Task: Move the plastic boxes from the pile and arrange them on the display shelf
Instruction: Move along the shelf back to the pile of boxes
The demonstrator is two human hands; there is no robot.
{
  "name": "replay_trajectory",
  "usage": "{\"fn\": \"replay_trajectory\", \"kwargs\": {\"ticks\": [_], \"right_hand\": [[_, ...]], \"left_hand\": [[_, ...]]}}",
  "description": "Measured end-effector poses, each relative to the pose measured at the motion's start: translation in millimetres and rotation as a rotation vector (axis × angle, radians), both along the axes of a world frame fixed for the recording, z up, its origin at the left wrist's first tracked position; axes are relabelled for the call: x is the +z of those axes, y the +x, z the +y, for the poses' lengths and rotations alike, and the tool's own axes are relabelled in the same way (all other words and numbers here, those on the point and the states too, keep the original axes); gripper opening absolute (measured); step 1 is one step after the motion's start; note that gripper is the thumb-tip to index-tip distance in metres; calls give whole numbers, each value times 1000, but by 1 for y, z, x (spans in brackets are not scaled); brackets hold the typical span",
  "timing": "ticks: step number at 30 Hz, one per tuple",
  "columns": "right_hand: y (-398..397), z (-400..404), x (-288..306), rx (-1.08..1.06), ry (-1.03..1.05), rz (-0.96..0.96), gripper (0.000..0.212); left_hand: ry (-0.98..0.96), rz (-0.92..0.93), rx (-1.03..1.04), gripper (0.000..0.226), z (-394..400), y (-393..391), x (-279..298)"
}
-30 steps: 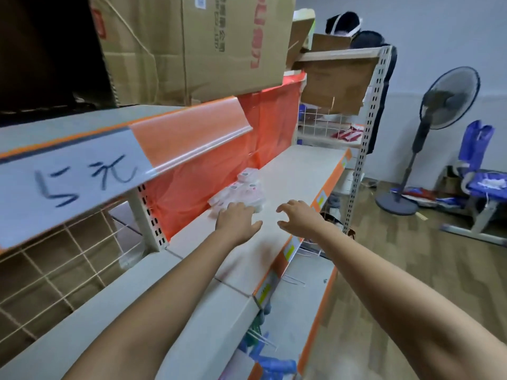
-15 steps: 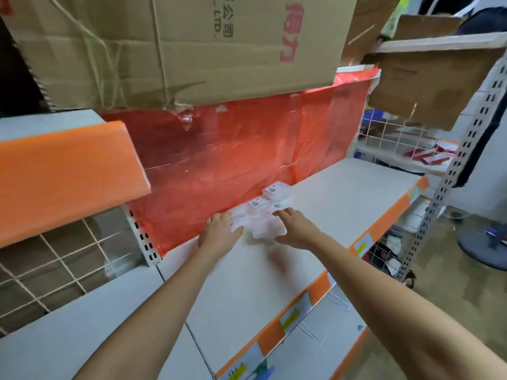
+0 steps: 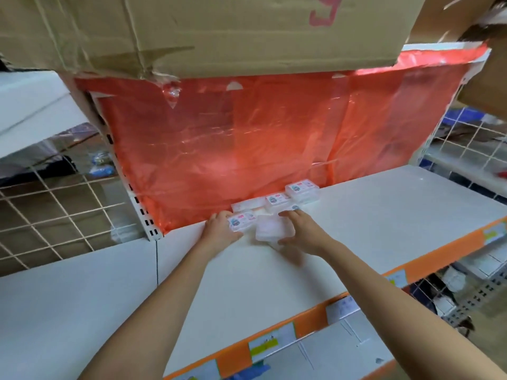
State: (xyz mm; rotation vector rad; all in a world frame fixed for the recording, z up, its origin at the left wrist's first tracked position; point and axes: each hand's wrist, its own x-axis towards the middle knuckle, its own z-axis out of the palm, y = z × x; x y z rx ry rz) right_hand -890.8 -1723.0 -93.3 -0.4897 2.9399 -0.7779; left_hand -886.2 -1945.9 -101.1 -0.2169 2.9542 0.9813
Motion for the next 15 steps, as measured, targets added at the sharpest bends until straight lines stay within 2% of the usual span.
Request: {"fn": "replay_trajectory", "kwargs": {"ticks": [4,9,12,15], "right_hand": [[5,6,-1,55,-116,39,74],[22,7,10,80,-353,-11,62],[37,2,24,60,-510,-58,41],[54,-7,37,63,-683,-139,10]], "left_hand": [[59,50,47,67,-7,20,-2],[402,167,138,65,-14,59,11],[489,229,131,63,-15,88,24],[527,299,140,64,-15,118,31]]}}
